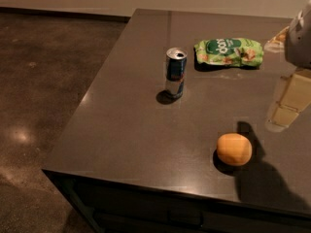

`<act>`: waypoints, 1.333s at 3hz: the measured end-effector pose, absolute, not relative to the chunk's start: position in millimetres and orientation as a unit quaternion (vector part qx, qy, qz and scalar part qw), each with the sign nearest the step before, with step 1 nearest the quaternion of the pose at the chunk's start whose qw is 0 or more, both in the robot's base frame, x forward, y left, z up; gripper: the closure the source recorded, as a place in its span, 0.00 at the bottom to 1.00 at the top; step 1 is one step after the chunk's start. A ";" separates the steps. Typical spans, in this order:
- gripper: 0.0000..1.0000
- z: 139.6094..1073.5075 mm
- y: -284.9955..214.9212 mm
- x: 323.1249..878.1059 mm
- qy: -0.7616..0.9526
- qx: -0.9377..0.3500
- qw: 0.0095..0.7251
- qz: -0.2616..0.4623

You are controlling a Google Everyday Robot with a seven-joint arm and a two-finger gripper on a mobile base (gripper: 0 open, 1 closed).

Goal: Move orange near redbull can

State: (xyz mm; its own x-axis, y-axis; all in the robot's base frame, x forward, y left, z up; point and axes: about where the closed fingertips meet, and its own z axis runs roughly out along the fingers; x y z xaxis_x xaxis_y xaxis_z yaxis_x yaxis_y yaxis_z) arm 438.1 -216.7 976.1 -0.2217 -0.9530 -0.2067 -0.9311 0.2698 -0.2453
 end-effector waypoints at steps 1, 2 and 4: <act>0.00 976.9 -217.3 437.8 0.783 -0.600 0.160 -0.034; 0.00 965.8 -220.2 423.7 0.796 -0.585 0.158 -0.016; 0.00 914.3 -217.2 397.1 0.800 -0.571 0.176 0.050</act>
Offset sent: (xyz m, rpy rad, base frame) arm -0.0355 -0.0092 -0.0314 0.0806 0.0910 -0.0872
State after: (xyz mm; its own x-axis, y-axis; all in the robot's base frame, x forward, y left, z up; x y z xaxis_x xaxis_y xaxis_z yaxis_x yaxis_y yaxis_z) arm 397.1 -217.2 914.3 -0.2861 -0.8963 -0.3388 -0.9314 0.3432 -0.1214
